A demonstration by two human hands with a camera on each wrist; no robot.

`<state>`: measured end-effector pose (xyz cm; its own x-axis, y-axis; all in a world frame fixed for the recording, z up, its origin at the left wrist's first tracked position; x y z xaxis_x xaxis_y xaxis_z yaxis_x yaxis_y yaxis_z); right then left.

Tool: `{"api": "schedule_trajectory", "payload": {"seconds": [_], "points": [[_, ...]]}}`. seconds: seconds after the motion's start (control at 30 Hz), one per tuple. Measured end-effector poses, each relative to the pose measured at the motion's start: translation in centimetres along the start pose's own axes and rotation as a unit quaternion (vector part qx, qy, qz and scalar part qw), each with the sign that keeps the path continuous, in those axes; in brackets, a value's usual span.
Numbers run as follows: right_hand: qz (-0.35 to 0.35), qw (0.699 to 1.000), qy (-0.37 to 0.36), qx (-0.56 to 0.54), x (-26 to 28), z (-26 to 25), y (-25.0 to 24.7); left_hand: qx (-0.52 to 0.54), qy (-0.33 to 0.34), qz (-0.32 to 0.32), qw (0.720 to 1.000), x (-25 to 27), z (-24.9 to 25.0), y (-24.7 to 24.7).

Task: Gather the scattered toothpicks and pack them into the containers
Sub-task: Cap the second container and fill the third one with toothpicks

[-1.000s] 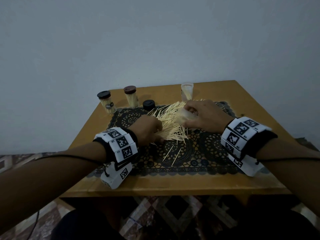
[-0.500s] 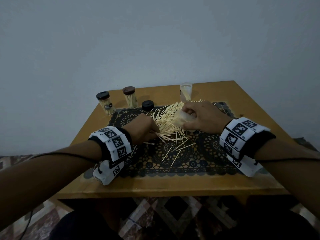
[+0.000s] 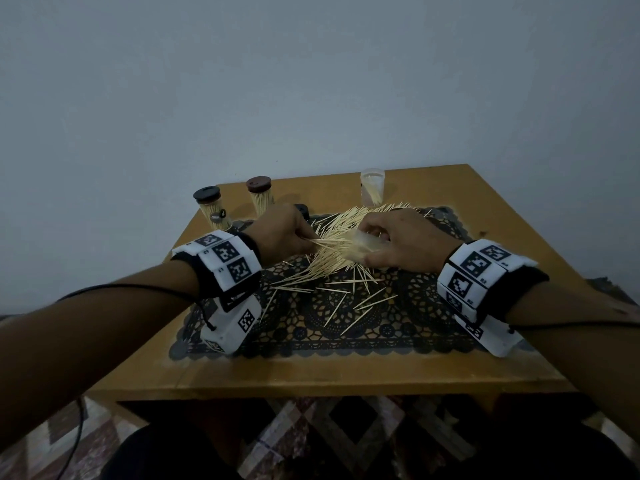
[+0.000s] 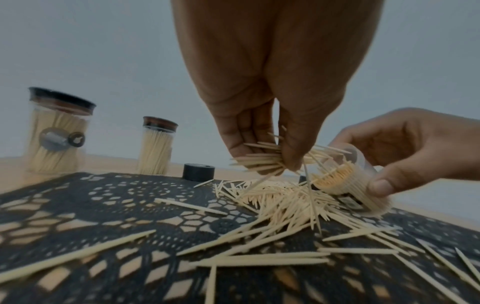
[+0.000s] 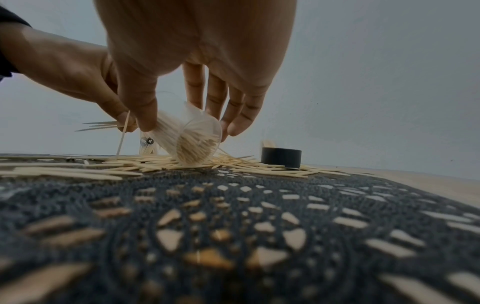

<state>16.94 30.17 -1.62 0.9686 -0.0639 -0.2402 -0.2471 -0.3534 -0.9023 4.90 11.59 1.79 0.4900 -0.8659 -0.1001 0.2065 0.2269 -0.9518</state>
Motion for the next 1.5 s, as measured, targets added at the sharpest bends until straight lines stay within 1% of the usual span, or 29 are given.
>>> {"api": "schedule_trajectory", "payload": {"seconds": [0.1,0.33,0.47,0.6,0.8,0.87,0.93,1.0,1.07,1.17,1.27,1.33,1.4,1.5], "points": [[-0.004,1.0,0.004,-0.001,0.0,-0.1,0.0,-0.019,0.021,-0.024,0.999,-0.4,0.5,0.6],[0.002,1.0,0.022,0.02,0.0,0.3,0.0,-0.032,0.034,-0.025,0.999,-0.6,0.2,0.7],[0.0,1.0,0.013,0.013,-0.1,0.4,0.0,-0.05,0.054,-0.039,0.997,-0.4,0.0,0.6],[-0.015,1.0,0.001,0.008,-0.2,0.4,0.1,-0.078,0.061,-0.049,0.994,-0.8,0.6,0.7],[-0.016,1.0,-0.011,-0.003,-0.2,0.1,0.3,-0.1,0.113,-0.04,0.988,-1.2,2.4,1.1],[-0.015,1.0,-0.009,-0.006,-0.2,-0.1,0.3,-0.107,0.107,-0.035,0.988,-1.6,2.8,1.4],[-0.011,1.0,-0.004,-0.012,-0.2,0.0,0.2,-0.075,0.077,-0.024,0.994,-1.9,2.9,1.7],[-0.008,1.0,0.0,-0.013,-0.1,0.0,0.2,0.008,0.038,-0.017,0.999,-1.9,2.7,1.8],[-0.007,1.0,0.005,-0.012,-0.1,0.2,0.1,0.089,0.006,-0.023,0.996,-1.8,2.5,1.8],[0.001,1.0,0.0,-0.015,-0.2,0.4,0.2,0.156,-0.034,-0.029,0.987,-1.8,2.2,1.9],[0.014,1.0,-0.008,-0.015,-0.2,0.4,0.2,0.225,-0.047,-0.039,0.972,-1.6,2.6,2.1],[0.027,0.999,-0.019,-0.026,-0.1,0.2,0.1,0.27,-0.045,-0.053,0.96,-1.6,2.9,2.3],[0.041,0.998,-0.034,-0.041,0.0,0.0,0.2,0.282,-0.048,-0.061,0.956,-1.5,3.5,2.6],[0.046,0.997,-0.039,-0.039,0.0,0.2,0.3,0.304,-0.042,-0.04,0.951,-1.3,4.5,3.0]]}}
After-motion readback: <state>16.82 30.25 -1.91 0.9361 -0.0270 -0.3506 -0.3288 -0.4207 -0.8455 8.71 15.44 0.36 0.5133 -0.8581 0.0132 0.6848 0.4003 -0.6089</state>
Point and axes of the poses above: each hand's wrist, its own x-axis away from the middle knuckle, its own y-axis out of the palm, z = x × y, the point moved 1 cm from there along -x, towards the middle knuckle, and after that the axes turned 1 degree about y, right-handed, at the moved point
